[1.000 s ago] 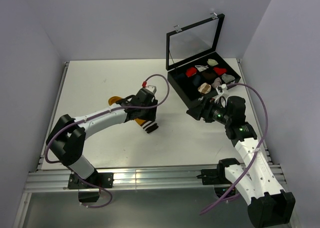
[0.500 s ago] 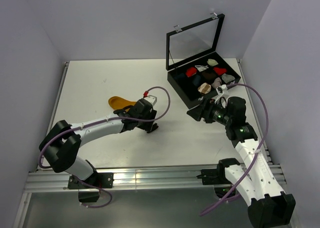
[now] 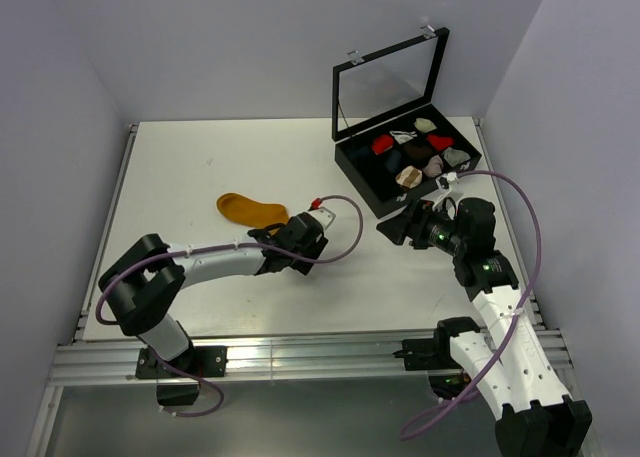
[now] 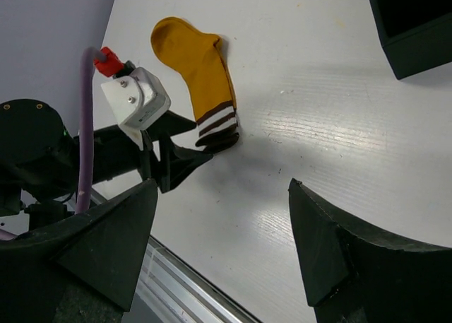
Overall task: Roll the socks
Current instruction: Move the sock to the center of the board, then roll the sock at the center of the board.
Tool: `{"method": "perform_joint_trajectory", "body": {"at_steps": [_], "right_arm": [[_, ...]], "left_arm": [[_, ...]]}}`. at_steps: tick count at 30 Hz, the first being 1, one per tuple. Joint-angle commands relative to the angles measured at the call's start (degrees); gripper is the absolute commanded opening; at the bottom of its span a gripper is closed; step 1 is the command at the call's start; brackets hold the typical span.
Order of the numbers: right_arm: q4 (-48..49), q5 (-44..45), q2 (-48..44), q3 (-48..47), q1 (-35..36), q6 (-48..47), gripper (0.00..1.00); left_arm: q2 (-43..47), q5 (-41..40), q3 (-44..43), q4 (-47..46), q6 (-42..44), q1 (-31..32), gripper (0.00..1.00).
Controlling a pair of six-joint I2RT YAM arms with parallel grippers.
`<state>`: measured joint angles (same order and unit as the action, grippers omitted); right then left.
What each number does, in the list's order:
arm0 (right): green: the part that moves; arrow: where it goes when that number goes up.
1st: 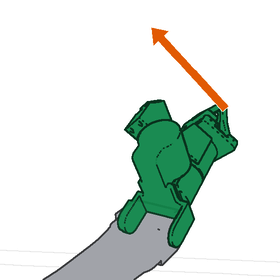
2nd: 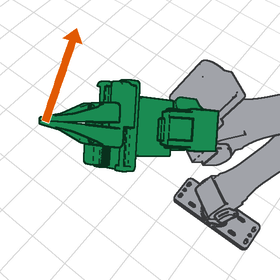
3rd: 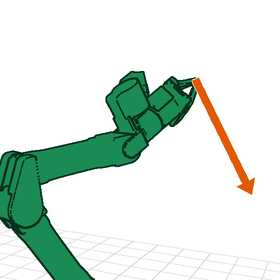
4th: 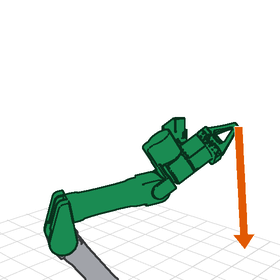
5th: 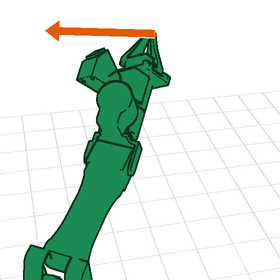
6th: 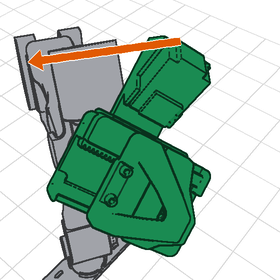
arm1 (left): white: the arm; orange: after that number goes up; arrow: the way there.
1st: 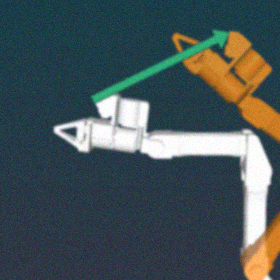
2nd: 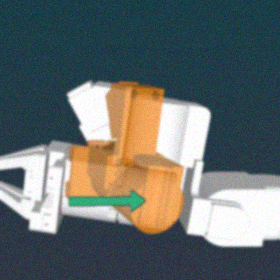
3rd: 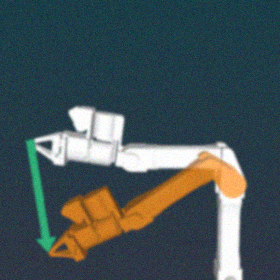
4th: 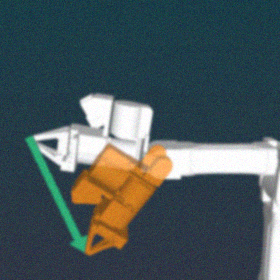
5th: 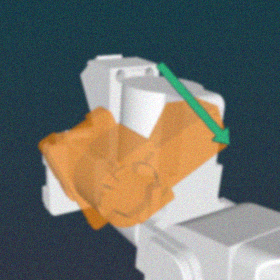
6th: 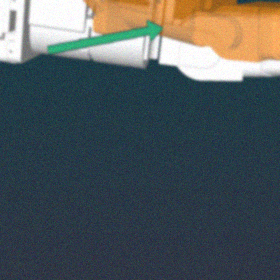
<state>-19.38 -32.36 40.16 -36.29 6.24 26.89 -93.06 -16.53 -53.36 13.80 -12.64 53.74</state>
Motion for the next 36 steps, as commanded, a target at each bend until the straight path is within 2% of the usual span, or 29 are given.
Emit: {"method": "perform_joint_trajectory", "body": {"at_steps": [1, 25, 30, 35, 36], "right_arm": [[0.04, 0.81, -0.88, 0.17, 0.44, -0.97, 0.82], [1.89, 0.63, 3.34, -0.53, 0.44, -0.97, 0.81], [1.45, 0.72, 3.96, -1.23, 0.44, -1.58, 0.81], [2.24, 0.55, 4.40, -0.97, 0.44, -0.97, 0.81], [2.85, 0.02, 4.31, -0.62, 0.44, -0.79, 0.81]], "left_arm": [[-0.46, -1.66, -1.21, -2.29, 3.24, 0.93, 0.61], [-5.56, -2.54, -2.36, 0.17, 4.91, 2.43, 0.49], [-6.70, -1.22, -3.24, 0.87, 4.30, 2.51, 0.37], [-6.79, 4.91, -5.34, 0.87, 2.19, 2.43, 0.24], [-7.22, 5.98, -7.26, 1.14, 1.66, 2.43, 0.16]]}}
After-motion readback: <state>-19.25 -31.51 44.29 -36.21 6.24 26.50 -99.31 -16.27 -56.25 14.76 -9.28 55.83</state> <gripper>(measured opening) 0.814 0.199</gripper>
